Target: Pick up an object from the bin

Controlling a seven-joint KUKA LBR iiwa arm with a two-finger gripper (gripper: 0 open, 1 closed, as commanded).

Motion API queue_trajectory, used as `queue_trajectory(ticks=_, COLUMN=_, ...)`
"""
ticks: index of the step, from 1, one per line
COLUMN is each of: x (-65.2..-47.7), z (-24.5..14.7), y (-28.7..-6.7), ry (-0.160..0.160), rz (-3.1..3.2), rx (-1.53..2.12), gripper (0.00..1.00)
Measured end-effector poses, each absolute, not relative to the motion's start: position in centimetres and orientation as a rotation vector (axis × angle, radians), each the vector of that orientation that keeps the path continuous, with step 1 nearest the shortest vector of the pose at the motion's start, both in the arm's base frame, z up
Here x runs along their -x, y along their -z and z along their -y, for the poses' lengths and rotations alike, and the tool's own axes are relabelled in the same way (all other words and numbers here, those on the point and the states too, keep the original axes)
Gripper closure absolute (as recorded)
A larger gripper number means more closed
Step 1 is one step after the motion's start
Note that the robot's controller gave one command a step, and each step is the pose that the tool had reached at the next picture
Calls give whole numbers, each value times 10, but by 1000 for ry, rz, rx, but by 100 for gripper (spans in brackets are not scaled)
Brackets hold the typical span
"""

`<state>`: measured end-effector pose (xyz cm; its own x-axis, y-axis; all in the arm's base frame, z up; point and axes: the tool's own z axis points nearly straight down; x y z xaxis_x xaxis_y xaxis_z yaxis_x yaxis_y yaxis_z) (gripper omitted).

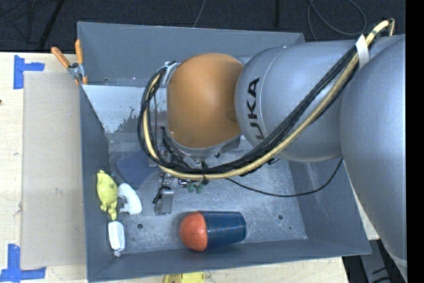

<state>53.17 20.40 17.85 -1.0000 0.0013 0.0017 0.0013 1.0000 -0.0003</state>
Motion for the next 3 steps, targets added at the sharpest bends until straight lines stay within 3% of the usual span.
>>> queue_trajectory(ticks=1, x=-532, z=-182, y=-196, ry=2, rz=3127, rx=-231, gripper=0)
queue_trajectory(ticks=2, x=-525, z=-139, y=-191, ry=-1, rz=3109, rx=-465, gripper=0)
queue_trajectory(ticks=3, x=-530, z=-131, y=-184, ry=0, rz=3122, rx=-349, gripper=0)
